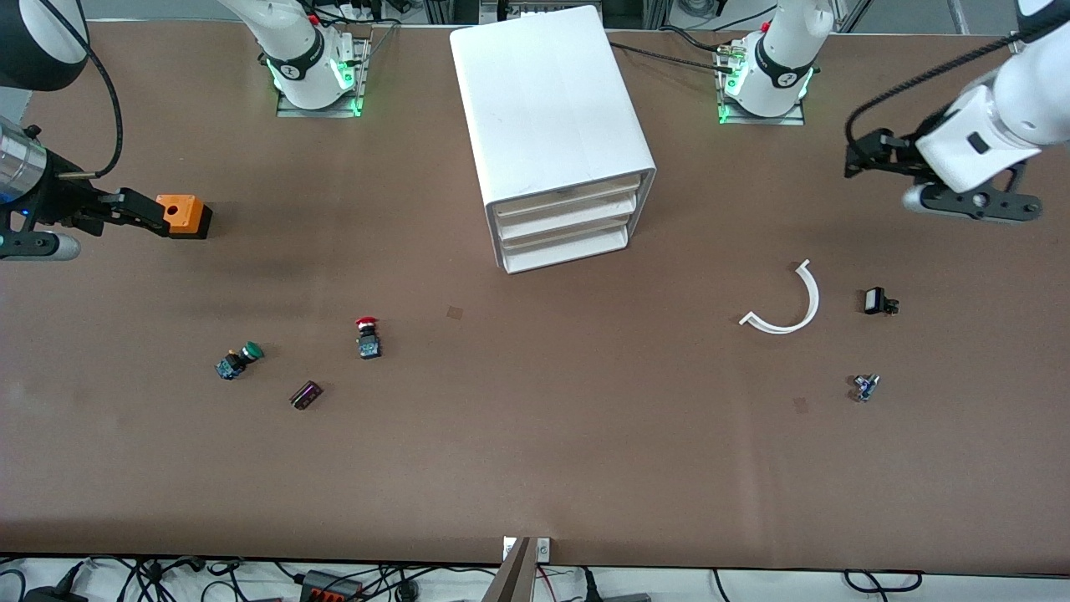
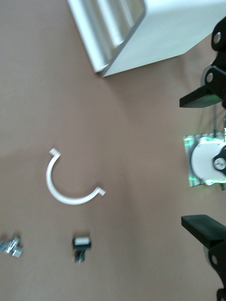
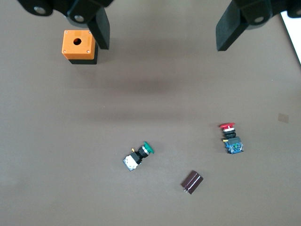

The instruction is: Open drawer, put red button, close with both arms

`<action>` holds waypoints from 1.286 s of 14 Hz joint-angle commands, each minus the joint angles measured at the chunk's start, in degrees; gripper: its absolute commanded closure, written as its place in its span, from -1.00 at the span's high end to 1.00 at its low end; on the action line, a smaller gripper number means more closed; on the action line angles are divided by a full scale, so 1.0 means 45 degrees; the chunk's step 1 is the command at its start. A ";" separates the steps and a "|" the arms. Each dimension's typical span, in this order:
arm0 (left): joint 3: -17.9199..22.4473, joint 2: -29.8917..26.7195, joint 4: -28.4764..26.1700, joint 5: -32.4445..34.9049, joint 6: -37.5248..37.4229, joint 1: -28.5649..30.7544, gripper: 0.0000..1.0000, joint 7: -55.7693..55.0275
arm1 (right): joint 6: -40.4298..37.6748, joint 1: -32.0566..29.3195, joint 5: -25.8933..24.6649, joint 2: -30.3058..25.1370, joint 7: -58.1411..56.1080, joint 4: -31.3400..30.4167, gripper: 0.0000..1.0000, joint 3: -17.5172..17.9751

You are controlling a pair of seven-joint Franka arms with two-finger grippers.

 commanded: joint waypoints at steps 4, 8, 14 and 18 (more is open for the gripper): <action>-0.0293 0.1132 0.0356 -0.2510 -0.1757 -0.0034 1.00 0.0090 | -0.0131 0.1022 -0.0013 0.1752 -0.0082 0.1278 1.00 0.0069; -0.0293 0.3747 0.0337 -0.5441 -0.0744 0.0102 1.00 0.0831 | 0.0742 0.1667 0.0882 0.2767 -0.0082 0.1357 1.00 0.0069; -0.0564 0.6152 -0.0247 -0.8076 0.2123 -0.0034 1.00 0.4243 | 0.3146 0.2681 0.1023 0.4680 -0.0082 0.1357 1.00 0.0069; -0.1482 0.6702 -0.1964 -0.9899 0.5441 -0.0286 1.00 0.7624 | 0.4729 0.3268 0.1022 0.6223 -0.0102 0.1357 1.00 0.0088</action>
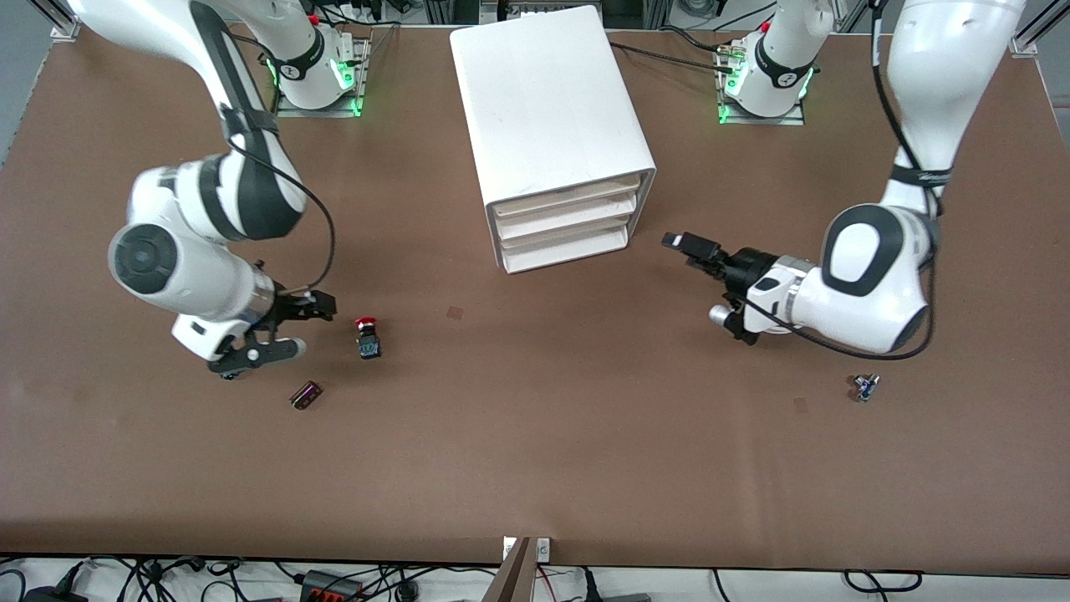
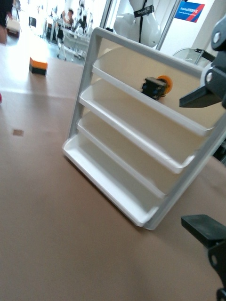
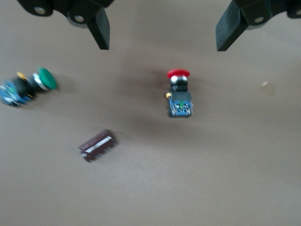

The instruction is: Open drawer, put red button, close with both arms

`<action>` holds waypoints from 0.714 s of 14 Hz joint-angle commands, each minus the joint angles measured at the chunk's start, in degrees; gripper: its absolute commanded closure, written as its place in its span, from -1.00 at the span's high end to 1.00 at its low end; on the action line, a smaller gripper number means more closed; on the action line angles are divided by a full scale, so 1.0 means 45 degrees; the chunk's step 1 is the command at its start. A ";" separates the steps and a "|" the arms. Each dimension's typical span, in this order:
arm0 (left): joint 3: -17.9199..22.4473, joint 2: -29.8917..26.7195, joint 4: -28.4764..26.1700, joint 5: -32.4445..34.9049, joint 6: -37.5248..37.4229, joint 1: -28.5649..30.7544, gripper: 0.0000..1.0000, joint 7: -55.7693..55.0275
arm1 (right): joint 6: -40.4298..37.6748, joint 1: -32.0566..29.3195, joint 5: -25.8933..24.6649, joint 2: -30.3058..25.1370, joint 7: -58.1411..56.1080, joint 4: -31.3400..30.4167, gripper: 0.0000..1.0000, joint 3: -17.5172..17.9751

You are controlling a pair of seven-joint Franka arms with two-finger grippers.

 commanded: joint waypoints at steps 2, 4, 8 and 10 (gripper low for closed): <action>-0.1087 -0.0083 -0.1734 -0.1087 0.2650 -0.0481 1.00 0.1815 | 0.0950 0.0519 0.0116 0.1296 -0.0086 0.0327 1.00 -0.0053; -0.1753 -0.0044 -0.1991 -0.1304 0.3045 -0.0540 1.00 0.1873 | 0.1224 0.0539 0.0116 0.1745 -0.0124 0.0327 1.00 0.0063; -0.2146 -0.0064 -0.2694 -0.1304 0.2949 -0.0404 1.00 0.3449 | 0.1635 0.0539 0.0175 0.2585 -0.0281 0.0327 1.00 0.0318; -0.2146 -0.0063 -0.2734 -0.1304 0.3007 -0.0481 0.73 0.3709 | 0.1888 0.0519 0.0311 0.2802 -0.0300 0.0327 1.00 0.0551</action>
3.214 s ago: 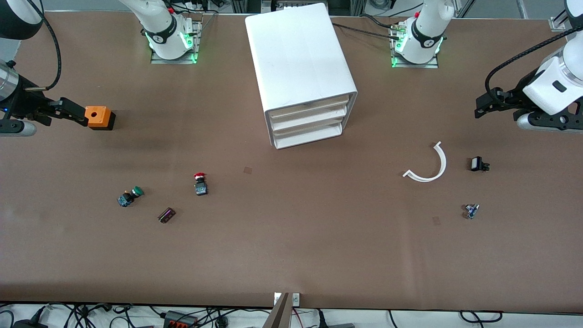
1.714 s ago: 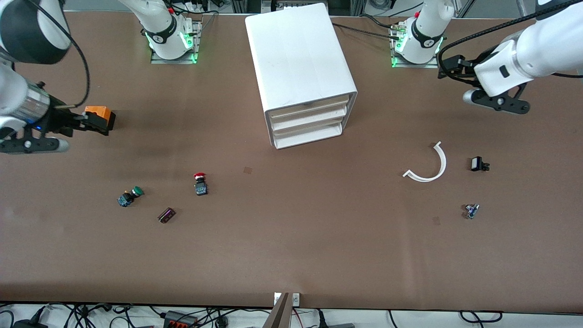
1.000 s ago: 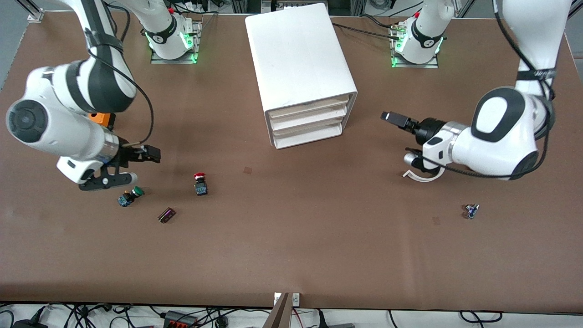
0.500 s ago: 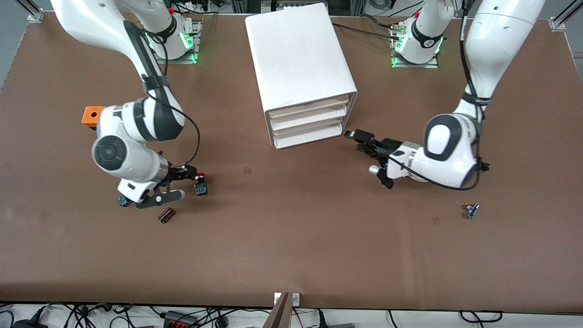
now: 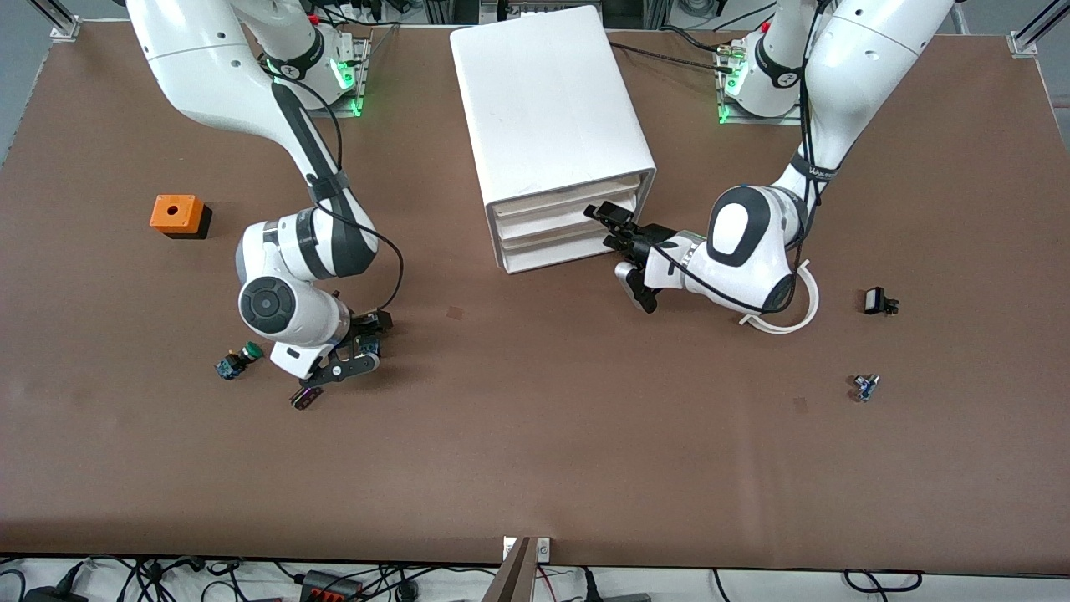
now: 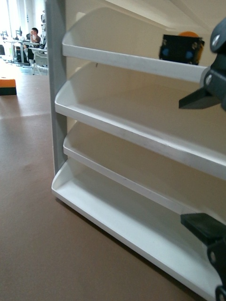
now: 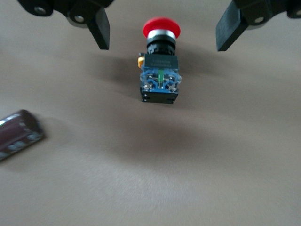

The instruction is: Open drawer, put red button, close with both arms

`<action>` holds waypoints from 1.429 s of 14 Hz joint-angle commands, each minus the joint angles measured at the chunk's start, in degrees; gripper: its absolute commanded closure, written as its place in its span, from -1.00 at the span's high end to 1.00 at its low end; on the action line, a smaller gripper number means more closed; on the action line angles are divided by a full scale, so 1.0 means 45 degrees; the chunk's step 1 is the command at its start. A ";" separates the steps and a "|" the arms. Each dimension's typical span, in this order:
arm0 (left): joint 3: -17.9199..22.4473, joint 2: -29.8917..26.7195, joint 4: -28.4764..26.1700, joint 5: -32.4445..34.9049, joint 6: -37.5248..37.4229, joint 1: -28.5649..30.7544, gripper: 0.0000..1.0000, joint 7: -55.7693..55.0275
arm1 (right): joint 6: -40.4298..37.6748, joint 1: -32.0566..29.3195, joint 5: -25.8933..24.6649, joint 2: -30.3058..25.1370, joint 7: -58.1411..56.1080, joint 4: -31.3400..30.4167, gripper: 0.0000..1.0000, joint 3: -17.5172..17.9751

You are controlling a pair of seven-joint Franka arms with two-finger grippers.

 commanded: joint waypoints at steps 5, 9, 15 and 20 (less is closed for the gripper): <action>-0.0085 -0.0301 -0.0673 -0.0301 0.0113 0.0080 -0.23 0.1132 | 0.0374 -0.0035 0.0218 0.0581 -0.0270 0.0228 1.00 0.0262; -0.0066 -0.0301 -0.0635 -0.0223 0.0113 0.0060 -0.82 0.1310 | 0.0374 -0.0093 0.0218 0.0718 -0.0269 0.0228 1.00 0.0262; 0.0284 -0.0029 0.0359 -0.0008 0.0132 0.0197 -0.87 0.1271 | 0.0374 -0.0191 0.0257 0.1070 -0.0192 0.0502 0.88 0.0243; 0.0735 0.1220 0.2448 0.0500 0.0132 0.0567 -0.77 0.1271 | 0.0335 -0.0113 0.0237 0.1148 -0.0172 0.0657 -0.26 0.0243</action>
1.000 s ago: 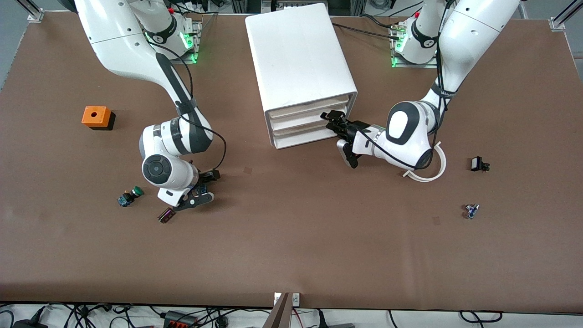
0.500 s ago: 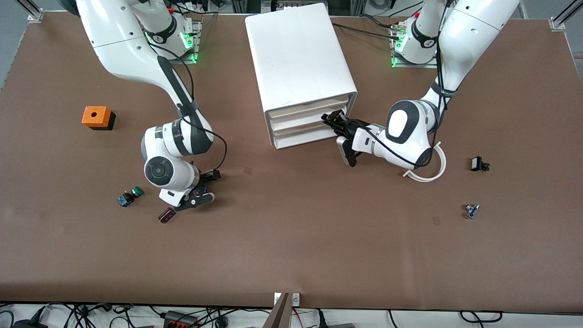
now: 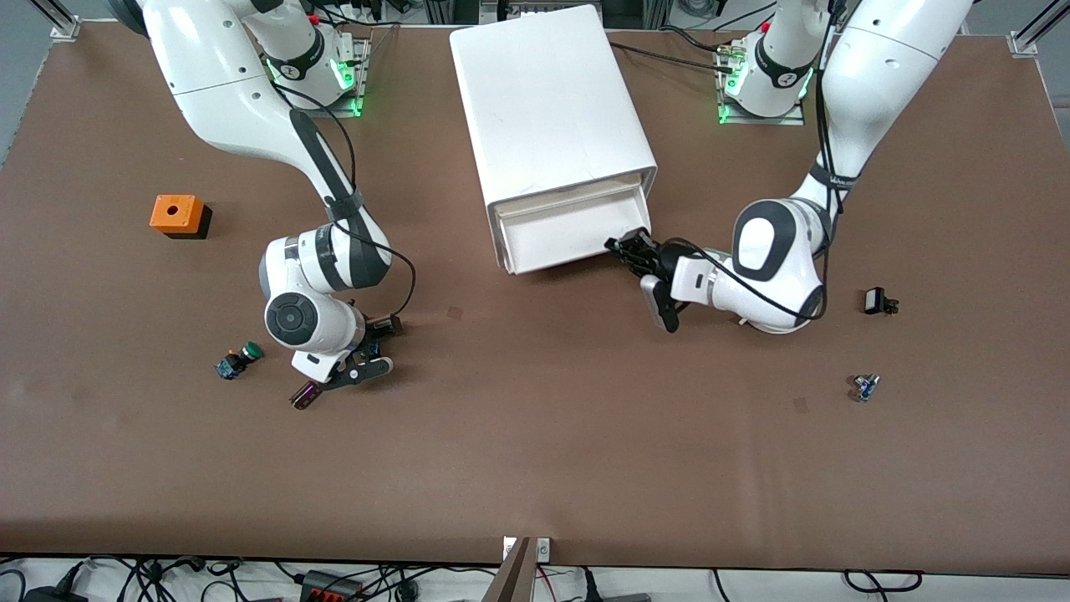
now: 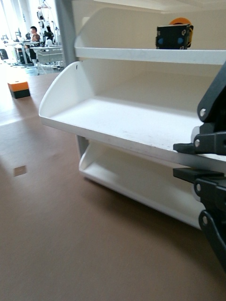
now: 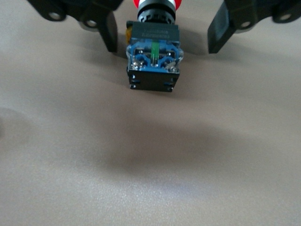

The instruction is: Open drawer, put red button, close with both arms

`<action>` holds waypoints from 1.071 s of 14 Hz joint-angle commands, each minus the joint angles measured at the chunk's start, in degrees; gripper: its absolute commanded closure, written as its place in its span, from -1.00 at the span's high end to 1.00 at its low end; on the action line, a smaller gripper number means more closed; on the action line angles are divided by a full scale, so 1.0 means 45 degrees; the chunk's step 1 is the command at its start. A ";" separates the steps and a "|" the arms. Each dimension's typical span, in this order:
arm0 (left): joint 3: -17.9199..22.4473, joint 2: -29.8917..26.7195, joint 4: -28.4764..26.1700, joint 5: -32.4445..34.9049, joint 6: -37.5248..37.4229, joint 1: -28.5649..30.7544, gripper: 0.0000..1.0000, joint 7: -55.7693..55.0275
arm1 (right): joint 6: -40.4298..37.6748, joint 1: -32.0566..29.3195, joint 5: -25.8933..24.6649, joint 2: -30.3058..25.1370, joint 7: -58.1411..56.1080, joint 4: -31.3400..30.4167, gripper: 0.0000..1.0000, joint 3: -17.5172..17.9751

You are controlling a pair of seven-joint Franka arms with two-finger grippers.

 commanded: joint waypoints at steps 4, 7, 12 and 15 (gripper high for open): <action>0.0079 0.0727 0.1408 0.0685 -0.0067 0.0317 1.00 -0.0339 | -0.0124 -0.0002 0.0153 0.0090 -0.0211 0.0780 -1.00 0.0046; 0.0079 0.0180 0.2147 0.1252 -0.1192 0.0764 1.00 -0.1855 | -0.0163 0.0056 0.0250 0.0090 -0.0153 0.1949 -1.00 0.0066; 0.0003 -0.0422 0.4748 0.5774 -0.4343 0.0903 1.00 -0.7148 | -0.2870 0.1283 0.0191 -0.0125 0.0060 0.4975 -1.00 0.0066; -0.0057 -0.1110 0.4768 0.8805 -0.4637 0.0708 1.00 -0.8874 | -0.4494 0.2105 0.0211 -0.0260 0.1289 0.6306 -1.00 0.0085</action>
